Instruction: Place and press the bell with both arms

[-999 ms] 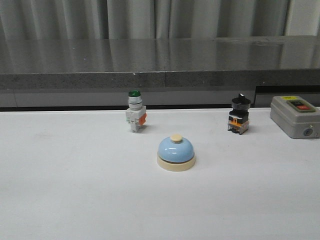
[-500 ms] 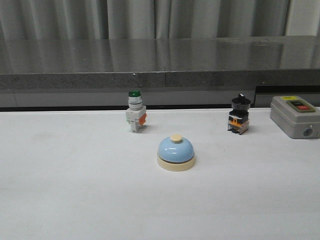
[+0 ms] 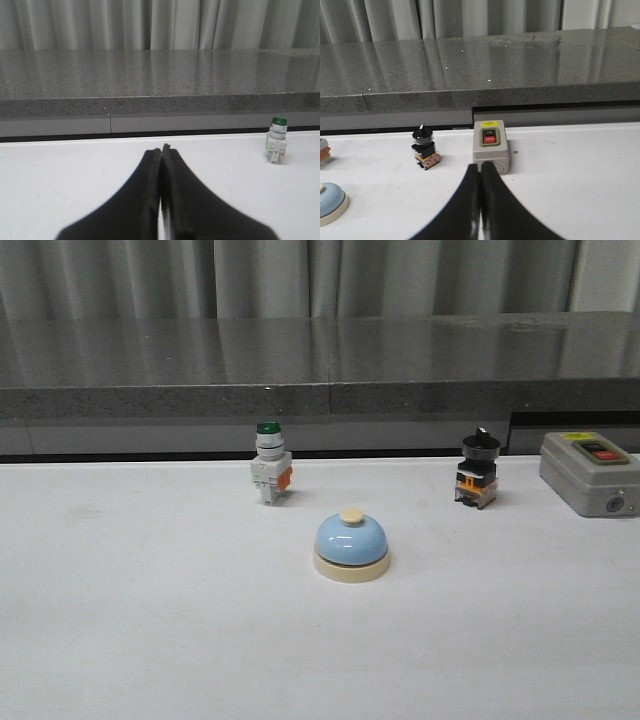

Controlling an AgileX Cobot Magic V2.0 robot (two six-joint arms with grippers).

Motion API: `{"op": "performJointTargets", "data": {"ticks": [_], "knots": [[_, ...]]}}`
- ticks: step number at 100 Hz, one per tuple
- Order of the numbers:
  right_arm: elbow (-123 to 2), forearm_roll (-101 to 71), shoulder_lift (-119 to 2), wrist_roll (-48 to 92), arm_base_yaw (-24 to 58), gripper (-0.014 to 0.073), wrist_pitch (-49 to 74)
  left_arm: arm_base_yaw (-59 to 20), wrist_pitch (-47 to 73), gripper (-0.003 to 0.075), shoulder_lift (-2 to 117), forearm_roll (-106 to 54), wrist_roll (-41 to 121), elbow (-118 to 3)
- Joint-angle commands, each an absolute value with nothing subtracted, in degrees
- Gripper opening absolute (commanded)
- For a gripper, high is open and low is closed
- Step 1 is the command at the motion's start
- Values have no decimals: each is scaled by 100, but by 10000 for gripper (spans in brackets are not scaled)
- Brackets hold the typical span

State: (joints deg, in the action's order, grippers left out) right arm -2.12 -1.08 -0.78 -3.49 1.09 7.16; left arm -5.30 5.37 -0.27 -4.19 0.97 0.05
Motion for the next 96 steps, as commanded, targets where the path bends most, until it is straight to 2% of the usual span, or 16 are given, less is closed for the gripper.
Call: {"op": "performJointTargets", "data": {"ticks": [1,96], "knots": [[-74,-59,192,-283,69,-60,114,-530,93,-20,-207,-453,40,248],[76,150,178,-380,57,-60,-104,-530,93,-20,-207,-453,40,248]]}}
